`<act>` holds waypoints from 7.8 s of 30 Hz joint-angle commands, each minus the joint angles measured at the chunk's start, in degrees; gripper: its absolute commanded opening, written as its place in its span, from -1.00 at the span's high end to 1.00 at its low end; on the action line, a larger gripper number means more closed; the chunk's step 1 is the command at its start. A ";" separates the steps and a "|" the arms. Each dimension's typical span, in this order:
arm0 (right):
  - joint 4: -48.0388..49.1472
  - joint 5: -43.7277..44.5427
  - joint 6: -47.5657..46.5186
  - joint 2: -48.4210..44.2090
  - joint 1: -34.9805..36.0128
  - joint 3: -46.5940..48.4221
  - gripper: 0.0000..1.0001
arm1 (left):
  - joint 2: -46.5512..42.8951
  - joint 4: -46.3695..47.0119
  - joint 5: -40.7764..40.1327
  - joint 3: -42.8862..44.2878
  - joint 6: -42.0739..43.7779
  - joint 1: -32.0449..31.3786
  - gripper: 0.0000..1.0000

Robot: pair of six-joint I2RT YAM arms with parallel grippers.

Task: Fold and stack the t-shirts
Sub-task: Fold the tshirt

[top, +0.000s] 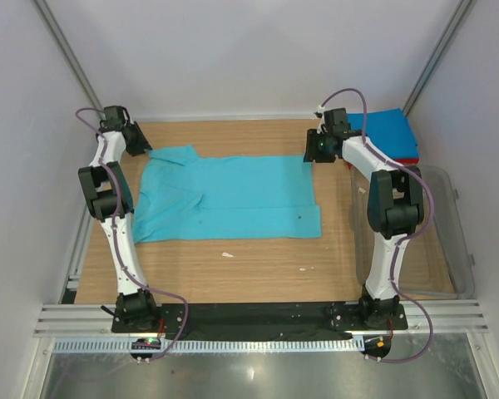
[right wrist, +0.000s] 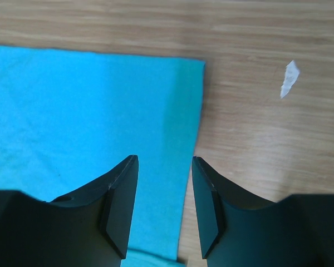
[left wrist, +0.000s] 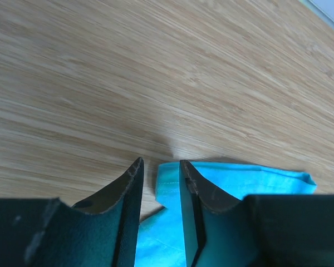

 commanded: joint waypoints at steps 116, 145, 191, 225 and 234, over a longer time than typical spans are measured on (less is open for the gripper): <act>42.13 -0.07 -19.23 -22.79 0.15 -39.85 0.97 | -54.91 4.68 -3.11 -54.05 -7.88 9.46 1.00; 27.01 4.15 -9.21 -27.19 1.82 -41.43 0.93 | -55.08 -1.82 -1.71 -61.43 -12.01 9.81 1.00; 4.95 17.24 13.73 -10.23 21.60 -7.60 0.55 | -79.16 -8.15 -8.02 -79.88 -22.73 8.94 1.00; 13.90 -6.13 7.13 21.67 40.32 32.30 0.22 | -34.79 -3.32 1.10 -42.01 -7.27 8.85 0.38; 16.38 -14.31 6.35 29.76 40.41 38.37 0.18 | -26.79 -1.56 0.75 -38.05 -7.44 8.85 0.68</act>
